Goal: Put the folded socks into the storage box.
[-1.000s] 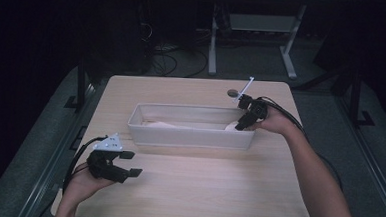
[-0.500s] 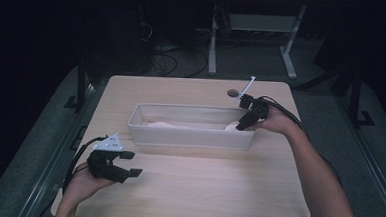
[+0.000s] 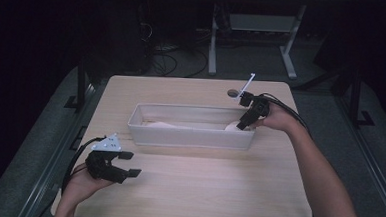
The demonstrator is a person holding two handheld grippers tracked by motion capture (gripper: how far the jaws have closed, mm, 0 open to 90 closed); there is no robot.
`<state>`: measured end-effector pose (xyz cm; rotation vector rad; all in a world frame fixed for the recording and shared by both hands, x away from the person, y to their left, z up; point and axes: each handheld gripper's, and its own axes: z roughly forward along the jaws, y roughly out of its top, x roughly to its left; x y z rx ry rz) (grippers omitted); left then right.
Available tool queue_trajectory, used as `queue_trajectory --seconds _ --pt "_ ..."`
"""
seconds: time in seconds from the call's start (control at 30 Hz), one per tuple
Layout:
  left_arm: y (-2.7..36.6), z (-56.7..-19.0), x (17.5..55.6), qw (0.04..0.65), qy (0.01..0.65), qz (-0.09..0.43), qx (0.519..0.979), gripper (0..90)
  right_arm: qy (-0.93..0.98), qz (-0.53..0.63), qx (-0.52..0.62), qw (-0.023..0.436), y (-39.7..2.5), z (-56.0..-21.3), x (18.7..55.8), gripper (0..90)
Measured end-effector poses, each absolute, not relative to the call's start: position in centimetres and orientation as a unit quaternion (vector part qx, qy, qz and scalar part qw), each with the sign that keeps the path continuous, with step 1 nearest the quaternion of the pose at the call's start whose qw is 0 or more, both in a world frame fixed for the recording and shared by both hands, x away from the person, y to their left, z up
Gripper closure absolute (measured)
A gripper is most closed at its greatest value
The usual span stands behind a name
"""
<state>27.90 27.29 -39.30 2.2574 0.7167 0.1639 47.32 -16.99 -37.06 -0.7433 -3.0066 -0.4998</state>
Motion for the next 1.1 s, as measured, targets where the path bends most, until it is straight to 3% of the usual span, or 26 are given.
queue_trajectory --seconds 1.1 --pt "27.2 -39.2 27.8 0.377 0.277 0.065 0.881 30.6 -0.959 -0.16 -0.233 -0.011 -18.1 -33.2 45.9 56.3"
